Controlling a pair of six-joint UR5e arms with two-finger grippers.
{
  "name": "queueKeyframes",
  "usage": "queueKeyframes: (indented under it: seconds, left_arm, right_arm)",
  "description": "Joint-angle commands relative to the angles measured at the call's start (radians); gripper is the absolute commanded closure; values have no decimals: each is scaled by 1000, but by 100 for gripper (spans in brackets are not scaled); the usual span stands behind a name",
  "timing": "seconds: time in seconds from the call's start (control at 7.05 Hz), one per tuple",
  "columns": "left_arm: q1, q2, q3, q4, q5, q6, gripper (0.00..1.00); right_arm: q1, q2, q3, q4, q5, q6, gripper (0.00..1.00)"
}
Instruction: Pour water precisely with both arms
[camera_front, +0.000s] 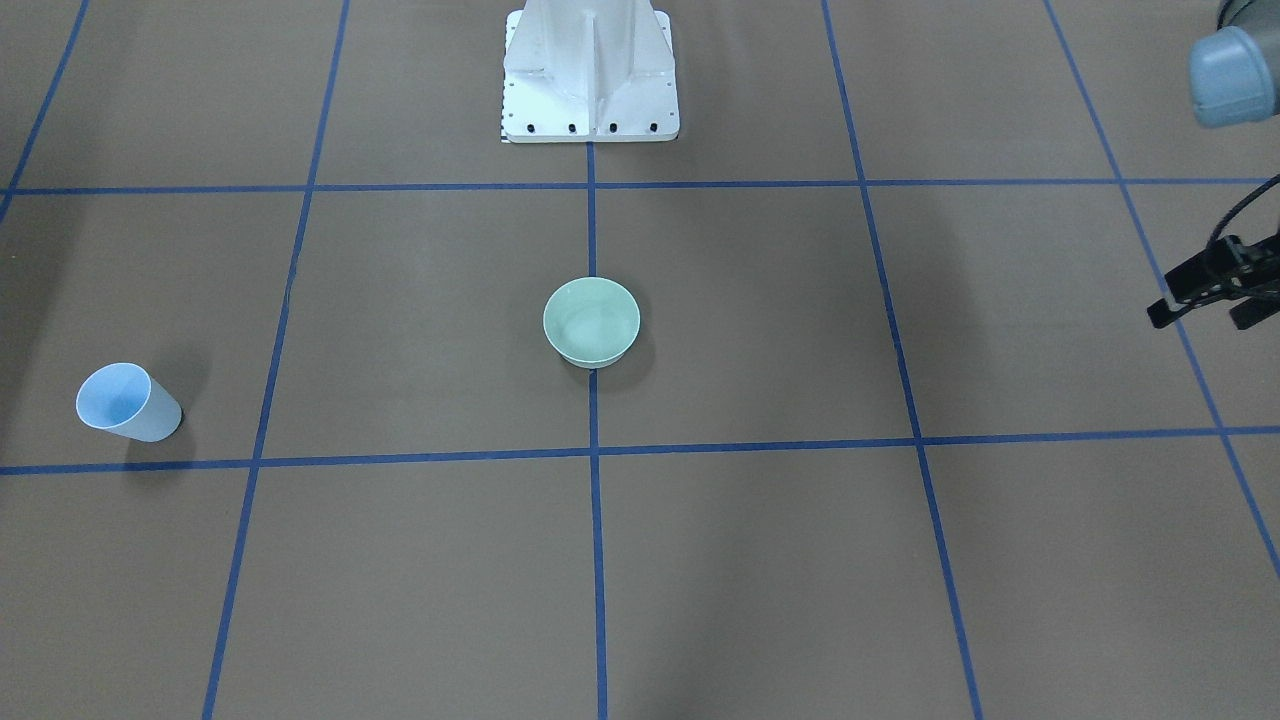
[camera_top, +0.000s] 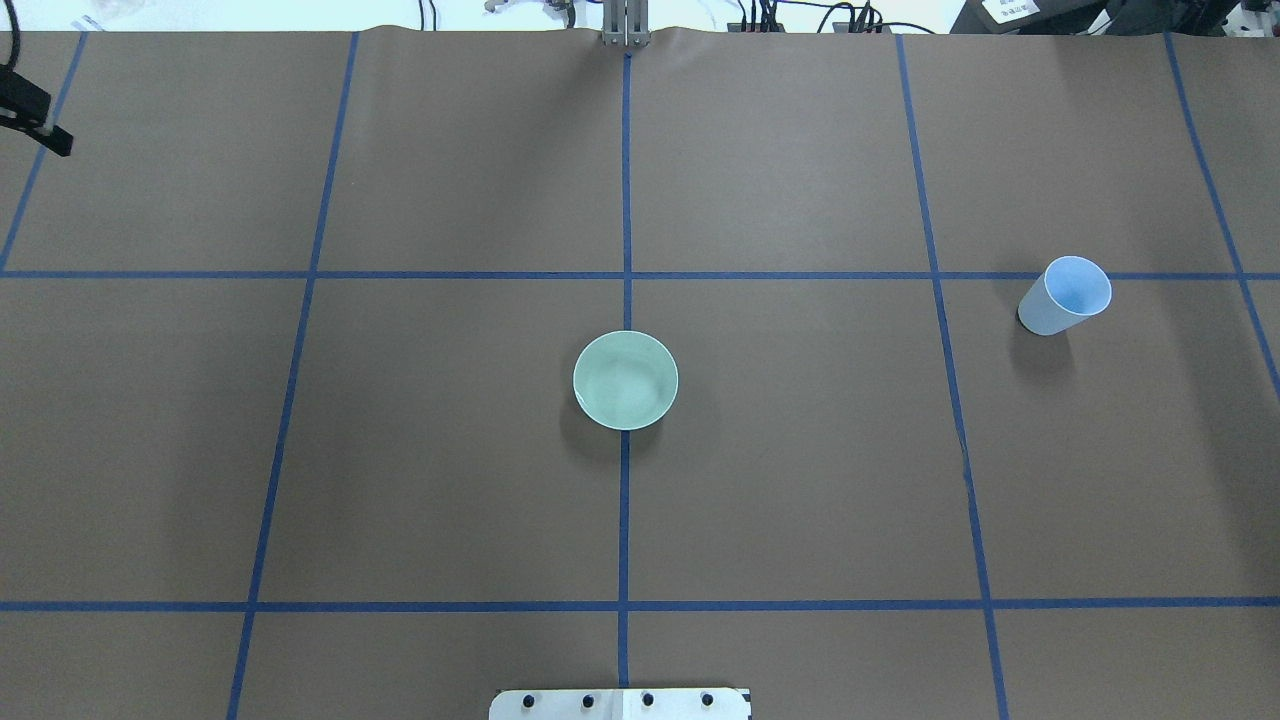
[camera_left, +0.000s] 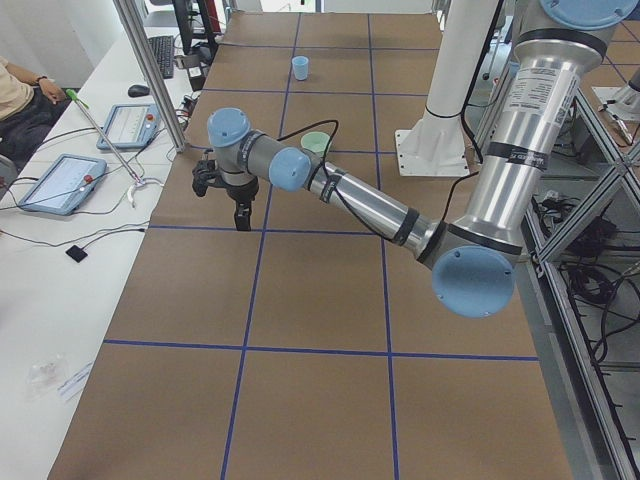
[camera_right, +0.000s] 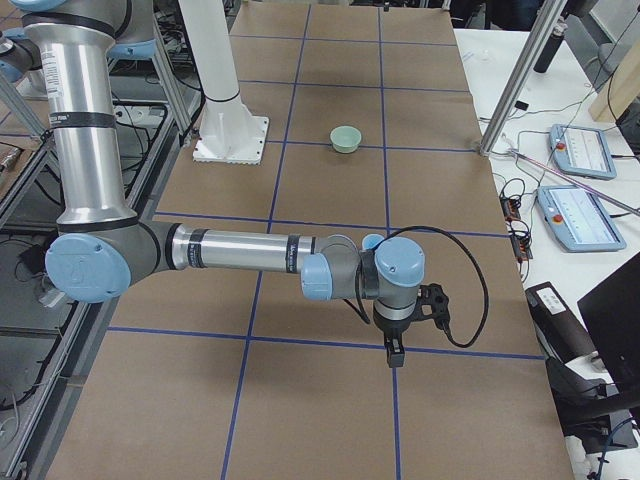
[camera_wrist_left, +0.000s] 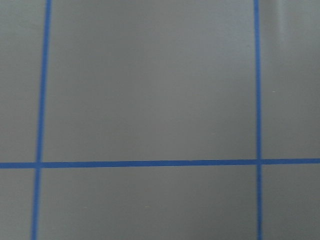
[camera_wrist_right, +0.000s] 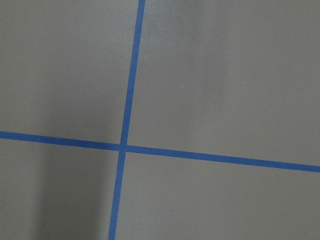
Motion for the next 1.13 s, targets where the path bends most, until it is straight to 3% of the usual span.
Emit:
queueKeyframes:
  seconds: [0.0, 0.71, 0.99]
  left_arm:
    - [149, -99, -1, -4, 61, -199, 0]
    - [518, -257, 14, -16, 296, -540, 0]
    - [581, -285, 86, -124, 330, -599, 0]
  right_arm:
    - [0, 2, 1, 2, 3, 2, 0]
    - [-3, 8, -1, 2, 14, 2, 0]
    - [-3, 8, 1, 4, 14, 2, 0]
